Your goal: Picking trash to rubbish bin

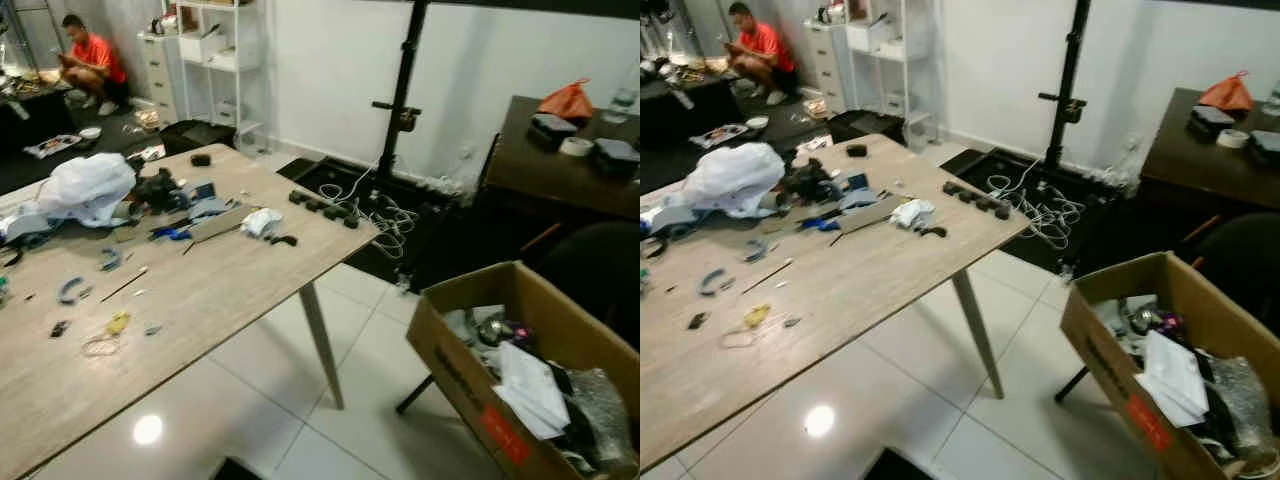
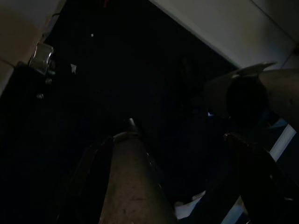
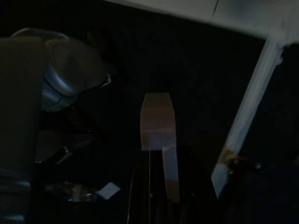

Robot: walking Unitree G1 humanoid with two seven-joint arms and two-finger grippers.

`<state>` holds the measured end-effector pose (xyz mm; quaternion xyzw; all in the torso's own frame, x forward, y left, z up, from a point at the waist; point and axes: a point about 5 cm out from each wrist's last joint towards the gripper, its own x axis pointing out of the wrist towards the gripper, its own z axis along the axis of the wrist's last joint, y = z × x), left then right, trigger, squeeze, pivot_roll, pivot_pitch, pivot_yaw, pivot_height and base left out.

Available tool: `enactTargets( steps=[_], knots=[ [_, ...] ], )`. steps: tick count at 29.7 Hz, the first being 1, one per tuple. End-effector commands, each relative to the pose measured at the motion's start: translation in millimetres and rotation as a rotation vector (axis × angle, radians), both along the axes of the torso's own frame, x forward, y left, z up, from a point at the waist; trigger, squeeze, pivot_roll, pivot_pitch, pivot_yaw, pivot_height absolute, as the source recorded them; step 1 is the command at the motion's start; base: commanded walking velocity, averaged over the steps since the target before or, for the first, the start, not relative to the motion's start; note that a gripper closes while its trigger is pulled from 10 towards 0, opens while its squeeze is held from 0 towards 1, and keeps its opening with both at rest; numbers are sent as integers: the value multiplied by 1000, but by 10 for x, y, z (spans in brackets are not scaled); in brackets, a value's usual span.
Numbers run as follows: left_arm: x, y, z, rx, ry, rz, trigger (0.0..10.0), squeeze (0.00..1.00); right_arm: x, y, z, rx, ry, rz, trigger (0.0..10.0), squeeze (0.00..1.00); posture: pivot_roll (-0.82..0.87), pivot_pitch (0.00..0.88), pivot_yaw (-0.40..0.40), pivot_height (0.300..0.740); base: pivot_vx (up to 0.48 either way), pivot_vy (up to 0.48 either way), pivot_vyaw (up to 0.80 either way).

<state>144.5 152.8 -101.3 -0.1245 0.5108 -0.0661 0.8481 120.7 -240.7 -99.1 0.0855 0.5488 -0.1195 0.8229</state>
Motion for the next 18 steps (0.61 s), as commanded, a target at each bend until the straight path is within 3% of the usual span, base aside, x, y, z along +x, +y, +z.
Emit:
enactTargets(
  steps=[1, 5, 8, 18],
  knots=[
    [-1, 4, -2, 6, 5, -2, 10000, 0, -85, 6, -27, 4, 25, -13, 10000, 0, -159, 95, 24, 740, 0, 0, 0],
    [-14, 1, -7, 5, 9, -1, 10000, 0, -74, 17, -27, 6, 24, -9, 10000, 0, -160, 99, 24, 740, 0, 0, 0],
    [-31, 1, -13, 4, 14, 2, 10000, 0, -63, 24, -26, 7, 20, -6, 10000, 0, -157, 101, 22, 740, 0, 0, -800],
    [-45, -3, -18, 1, 18, 12, 10000, 0, -39, 26, -19, 3, 9, -4, 10000, 0, -152, 101, 19, 740, 0, 0, 0]
  ],
)
